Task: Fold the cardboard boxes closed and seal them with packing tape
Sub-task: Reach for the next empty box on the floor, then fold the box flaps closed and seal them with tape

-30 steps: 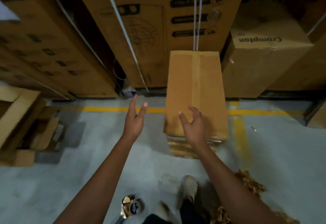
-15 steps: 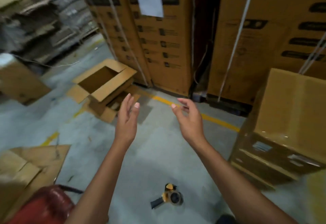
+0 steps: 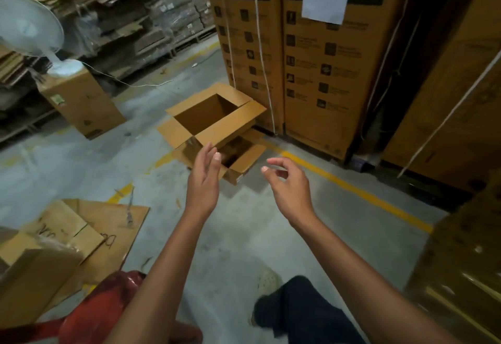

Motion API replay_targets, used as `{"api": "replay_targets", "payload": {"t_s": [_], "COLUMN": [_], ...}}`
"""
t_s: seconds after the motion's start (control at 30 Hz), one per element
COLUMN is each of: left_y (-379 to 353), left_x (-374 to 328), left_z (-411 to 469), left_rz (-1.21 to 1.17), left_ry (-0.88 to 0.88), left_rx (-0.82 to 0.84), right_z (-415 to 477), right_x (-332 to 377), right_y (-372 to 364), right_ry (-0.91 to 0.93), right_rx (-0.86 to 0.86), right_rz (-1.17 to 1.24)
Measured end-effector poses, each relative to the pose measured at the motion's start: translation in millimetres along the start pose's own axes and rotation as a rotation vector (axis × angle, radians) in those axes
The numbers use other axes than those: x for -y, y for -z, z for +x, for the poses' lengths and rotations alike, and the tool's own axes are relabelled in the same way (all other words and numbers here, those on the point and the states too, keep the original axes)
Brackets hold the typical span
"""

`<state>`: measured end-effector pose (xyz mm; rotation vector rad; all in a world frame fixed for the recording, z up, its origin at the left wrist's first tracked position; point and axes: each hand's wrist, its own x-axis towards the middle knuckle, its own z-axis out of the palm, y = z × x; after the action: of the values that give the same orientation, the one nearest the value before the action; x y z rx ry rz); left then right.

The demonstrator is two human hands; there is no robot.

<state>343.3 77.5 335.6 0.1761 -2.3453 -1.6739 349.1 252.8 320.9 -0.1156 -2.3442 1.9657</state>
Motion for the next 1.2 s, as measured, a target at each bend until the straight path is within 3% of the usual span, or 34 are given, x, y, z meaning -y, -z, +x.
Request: {"api": "replay_targets", "payload": {"t_s": [0.4,0.53,0.7,1.03,1.1,1.2], "left_y": [72,94,121,99,89,65], "left_x": [95,121,200,423,467,539], "left_z": [250,313,400,604,635,679], "left_rz": [-0.011,-0.152,-0.176,0.316,0.474,0.87], "left_ry": [0.218,0.34,0.453,0.537,0.424,0.098], "left_rx": [0.036,0.049,0.096,0.467,0.54,0.688], "right_z": [211,258,309,440,467,504], "right_x": [-26,-30,-42,-159,-199,-263], "right_y": [-182,-230,-296,-448,-474,-503], "right_ry": [-0.317,-0.375,-0.456,-0.63,-0.623,-0.596], "right_rx": [0.025,0.049,0.06,-0.082,-0.05,0.009], "right_rz": [0.226,0.215,0.242,0.269,0.193,0.052]}}
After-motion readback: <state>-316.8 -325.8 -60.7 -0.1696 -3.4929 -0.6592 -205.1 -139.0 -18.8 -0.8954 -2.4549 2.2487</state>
